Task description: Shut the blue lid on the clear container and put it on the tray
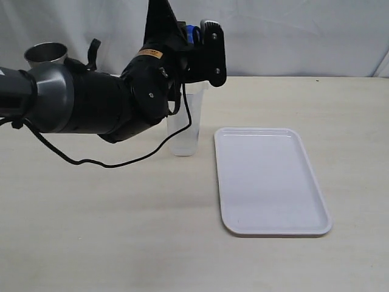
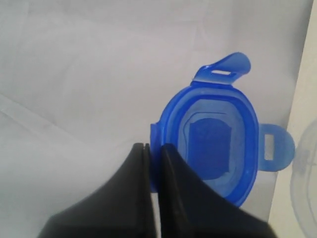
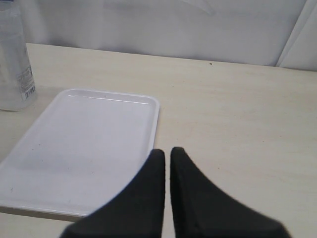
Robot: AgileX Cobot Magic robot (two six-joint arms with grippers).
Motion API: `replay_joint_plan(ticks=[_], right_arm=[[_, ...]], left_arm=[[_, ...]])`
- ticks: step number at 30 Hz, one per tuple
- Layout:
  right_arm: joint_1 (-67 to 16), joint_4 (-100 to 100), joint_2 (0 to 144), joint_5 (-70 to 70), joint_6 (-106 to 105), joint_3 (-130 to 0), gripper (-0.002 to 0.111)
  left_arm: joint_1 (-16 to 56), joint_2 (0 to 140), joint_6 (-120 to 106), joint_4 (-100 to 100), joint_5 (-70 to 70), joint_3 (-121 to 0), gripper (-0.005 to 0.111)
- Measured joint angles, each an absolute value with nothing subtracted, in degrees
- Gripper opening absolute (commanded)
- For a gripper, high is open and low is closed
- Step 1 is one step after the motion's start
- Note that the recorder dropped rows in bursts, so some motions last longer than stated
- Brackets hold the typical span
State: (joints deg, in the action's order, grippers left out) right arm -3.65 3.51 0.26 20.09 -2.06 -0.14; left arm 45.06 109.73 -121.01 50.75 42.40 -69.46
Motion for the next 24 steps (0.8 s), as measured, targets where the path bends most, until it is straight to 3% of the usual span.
replay_joint_plan(ticks=[24], right_arm=[[-3.65,3.51,0.26,20.09,-2.06,-0.14,0.005]], left_arm=[[45.97,109.73,-121.01,51.86,45.09,-69.46,0.0]])
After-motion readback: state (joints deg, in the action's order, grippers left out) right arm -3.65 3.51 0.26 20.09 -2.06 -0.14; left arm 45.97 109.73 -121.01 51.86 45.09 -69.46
